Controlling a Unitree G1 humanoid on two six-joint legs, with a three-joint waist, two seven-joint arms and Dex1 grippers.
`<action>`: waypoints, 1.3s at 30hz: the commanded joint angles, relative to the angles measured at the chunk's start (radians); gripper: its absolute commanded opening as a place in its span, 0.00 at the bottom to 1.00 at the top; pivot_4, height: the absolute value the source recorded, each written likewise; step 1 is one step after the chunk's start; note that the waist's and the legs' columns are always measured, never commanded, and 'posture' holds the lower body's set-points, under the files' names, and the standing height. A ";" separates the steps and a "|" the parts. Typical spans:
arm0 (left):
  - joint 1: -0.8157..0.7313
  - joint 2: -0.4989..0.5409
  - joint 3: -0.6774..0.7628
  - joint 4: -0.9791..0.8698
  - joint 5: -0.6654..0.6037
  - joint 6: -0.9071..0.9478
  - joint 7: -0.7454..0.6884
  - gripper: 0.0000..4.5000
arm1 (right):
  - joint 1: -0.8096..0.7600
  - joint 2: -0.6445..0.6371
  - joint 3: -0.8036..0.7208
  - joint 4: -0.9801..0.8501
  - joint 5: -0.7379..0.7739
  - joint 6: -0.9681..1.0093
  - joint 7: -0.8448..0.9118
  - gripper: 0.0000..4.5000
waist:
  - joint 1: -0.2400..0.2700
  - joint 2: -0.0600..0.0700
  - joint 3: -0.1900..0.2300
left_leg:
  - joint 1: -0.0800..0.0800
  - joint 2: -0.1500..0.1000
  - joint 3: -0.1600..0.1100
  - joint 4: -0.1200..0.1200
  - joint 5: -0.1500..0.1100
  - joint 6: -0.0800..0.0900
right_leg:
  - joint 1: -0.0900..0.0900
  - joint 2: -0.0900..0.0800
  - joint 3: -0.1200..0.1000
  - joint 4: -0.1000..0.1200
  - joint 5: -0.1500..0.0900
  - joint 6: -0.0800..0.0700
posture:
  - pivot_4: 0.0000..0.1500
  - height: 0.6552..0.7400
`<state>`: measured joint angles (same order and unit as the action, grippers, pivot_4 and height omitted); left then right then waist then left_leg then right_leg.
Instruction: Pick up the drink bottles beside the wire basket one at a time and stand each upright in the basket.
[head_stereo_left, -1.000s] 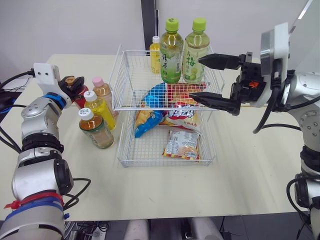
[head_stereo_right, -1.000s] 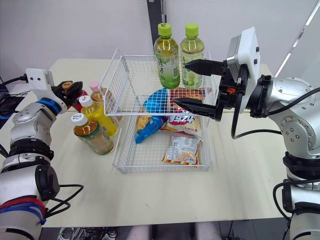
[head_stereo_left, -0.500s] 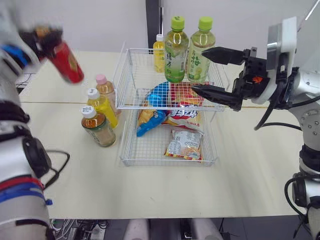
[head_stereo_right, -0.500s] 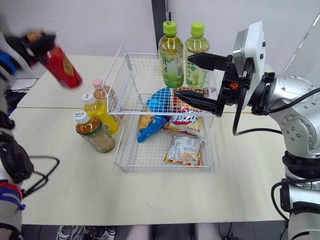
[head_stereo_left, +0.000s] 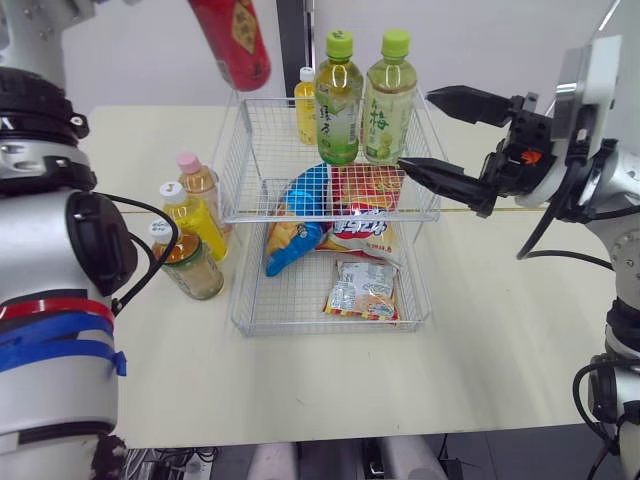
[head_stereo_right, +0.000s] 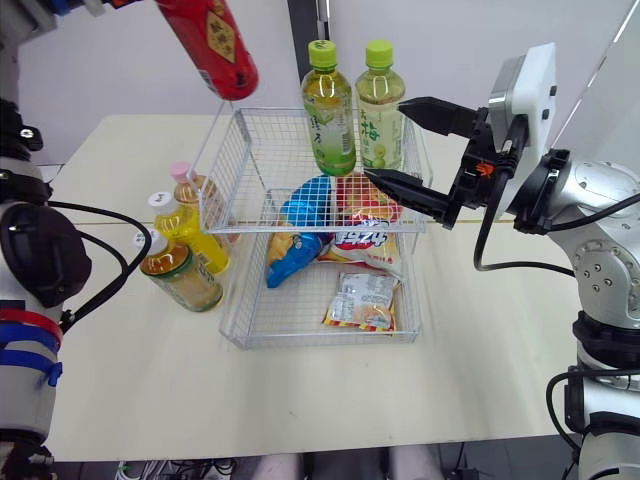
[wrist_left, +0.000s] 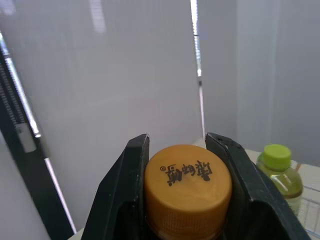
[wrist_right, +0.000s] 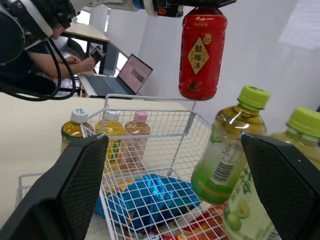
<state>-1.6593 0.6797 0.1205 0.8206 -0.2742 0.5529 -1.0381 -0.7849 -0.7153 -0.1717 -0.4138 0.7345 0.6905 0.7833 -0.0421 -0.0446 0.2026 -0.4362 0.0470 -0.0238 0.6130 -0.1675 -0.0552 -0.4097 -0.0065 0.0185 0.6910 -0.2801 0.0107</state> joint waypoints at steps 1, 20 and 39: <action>0.001 -0.008 0.001 -0.073 -0.023 0.026 -0.016 0.30 | 0.003 -0.017 -0.038 -0.051 0.025 0.001 -0.025 1.00 | -0.005 0.000 0.000 | 0.000 0.000 0.000 0.000 0.000 0.000 | -0.001 0.000 0.000 0.001 0.000 0.000 | 1.00 1.00; 0.146 -0.097 -0.026 0.004 0.025 -0.166 0.010 0.30 | 0.024 -0.065 -0.056 -0.110 0.082 0.043 -0.085 1.00 | 0.002 0.001 0.000 | 0.001 0.000 0.000 0.001 0.000 0.000 | -0.001 0.001 0.001 0.004 -0.001 -0.001 | 1.00 1.00; 0.212 -0.017 0.056 -0.189 -0.057 -0.025 0.035 1.00 | -0.005 -0.052 -0.013 -0.068 0.092 0.031 -0.058 1.00 | -0.005 0.001 0.000 | 0.001 0.000 0.000 0.001 0.000 0.000 | -0.001 0.001 0.002 0.005 -0.001 -0.001 | 1.00 1.00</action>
<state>-1.4570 0.6388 0.1365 0.7201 -0.2954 0.4904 -1.0177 -0.7633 -0.7652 -0.1707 -0.4750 0.8150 0.7420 0.7183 -0.0476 -0.0435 0.2028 -0.4349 0.0472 -0.0239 0.6139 -0.1675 -0.0551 -0.4104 -0.0056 0.0200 0.6960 -0.2808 0.0098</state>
